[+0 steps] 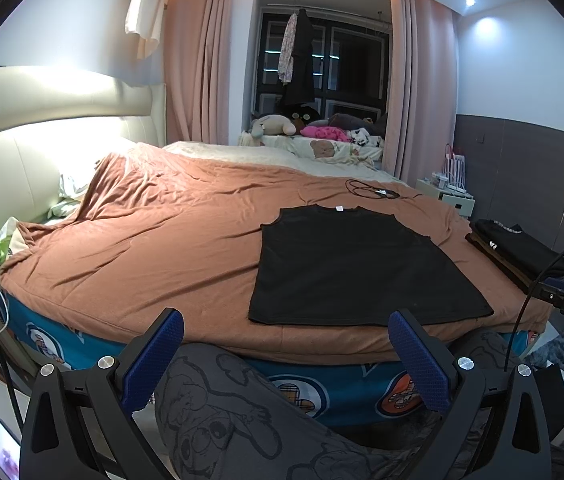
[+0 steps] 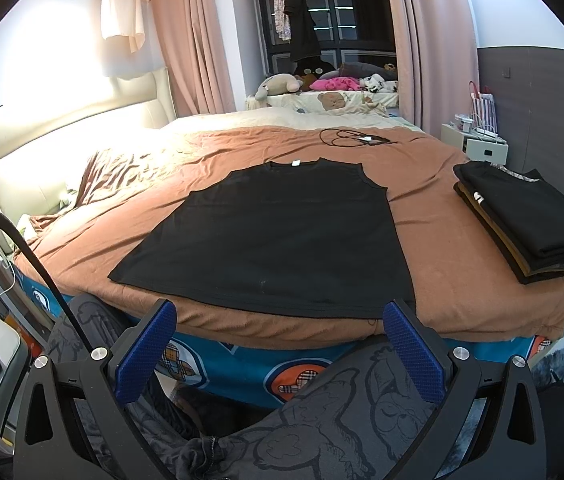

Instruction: Fold small clothes

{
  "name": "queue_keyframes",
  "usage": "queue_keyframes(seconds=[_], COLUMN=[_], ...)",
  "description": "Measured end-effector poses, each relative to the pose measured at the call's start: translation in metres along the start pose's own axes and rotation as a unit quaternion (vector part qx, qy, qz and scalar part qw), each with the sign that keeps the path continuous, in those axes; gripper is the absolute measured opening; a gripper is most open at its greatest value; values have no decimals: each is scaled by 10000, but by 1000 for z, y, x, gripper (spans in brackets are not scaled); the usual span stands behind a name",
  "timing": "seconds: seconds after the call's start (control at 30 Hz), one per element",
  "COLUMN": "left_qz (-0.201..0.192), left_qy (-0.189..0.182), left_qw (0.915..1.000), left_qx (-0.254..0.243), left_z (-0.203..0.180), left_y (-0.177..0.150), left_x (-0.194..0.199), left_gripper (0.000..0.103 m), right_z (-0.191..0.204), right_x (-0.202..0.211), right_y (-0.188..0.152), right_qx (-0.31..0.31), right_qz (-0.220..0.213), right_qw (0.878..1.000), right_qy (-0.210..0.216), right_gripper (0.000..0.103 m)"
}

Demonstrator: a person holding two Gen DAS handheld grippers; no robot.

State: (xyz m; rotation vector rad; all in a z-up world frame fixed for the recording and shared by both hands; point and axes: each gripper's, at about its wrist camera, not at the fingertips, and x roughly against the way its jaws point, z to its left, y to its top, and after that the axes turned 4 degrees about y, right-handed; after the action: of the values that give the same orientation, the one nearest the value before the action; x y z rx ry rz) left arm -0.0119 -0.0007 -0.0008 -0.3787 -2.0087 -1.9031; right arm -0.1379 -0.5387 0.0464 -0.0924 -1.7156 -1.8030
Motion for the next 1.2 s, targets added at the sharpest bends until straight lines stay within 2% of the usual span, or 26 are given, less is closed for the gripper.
queue_keyframes(seconds=[0.47,0.83,1.2], left_qz=[65,271,845], left_qy=[-68,-155,-246], left_qw=[10000,9995,9960], left_qx=[-11,-42,118], left_z=[1,7,20], left_y=[2,7,2], left_x=[-8,-43,-110], left_gripper=[103,98,71], right_z=[-5,-17,-44], right_x=[-4,-28,-70], right_y=[0,6,12], right_qx=[-41,-157,-463], right_qz=[-18,74,335], right_qw=[10000,9997,9976], right_qy=[-5,-147,-390], right_gripper=[103,103,103])
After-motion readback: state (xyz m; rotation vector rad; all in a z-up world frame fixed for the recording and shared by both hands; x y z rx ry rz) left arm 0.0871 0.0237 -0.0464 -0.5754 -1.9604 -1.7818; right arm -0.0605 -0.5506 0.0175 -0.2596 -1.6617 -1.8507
